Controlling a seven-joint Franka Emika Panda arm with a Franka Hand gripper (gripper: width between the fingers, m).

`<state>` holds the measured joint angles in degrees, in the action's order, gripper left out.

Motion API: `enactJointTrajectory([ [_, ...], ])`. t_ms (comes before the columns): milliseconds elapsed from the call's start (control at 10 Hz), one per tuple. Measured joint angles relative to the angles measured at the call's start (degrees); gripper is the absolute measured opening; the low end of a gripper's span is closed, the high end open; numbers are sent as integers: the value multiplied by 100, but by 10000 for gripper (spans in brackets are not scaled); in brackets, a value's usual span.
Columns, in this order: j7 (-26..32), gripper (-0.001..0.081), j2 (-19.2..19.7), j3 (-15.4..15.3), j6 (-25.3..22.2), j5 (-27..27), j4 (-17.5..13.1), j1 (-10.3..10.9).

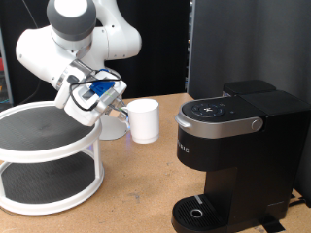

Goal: Make a cup of coffee with the keurig machine

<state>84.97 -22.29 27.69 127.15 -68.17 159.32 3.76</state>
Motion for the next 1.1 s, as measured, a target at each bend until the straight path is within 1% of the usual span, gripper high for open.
enactJointTrajectory([
  [300, 82, 69, 116, -1, 53, -3, 16, 0],
  [600, 285, 69, 277, -1, 167, -57, 23, 0],
  [1100, 840, 69, 750, -17, 348, -487, 10, 19],
])
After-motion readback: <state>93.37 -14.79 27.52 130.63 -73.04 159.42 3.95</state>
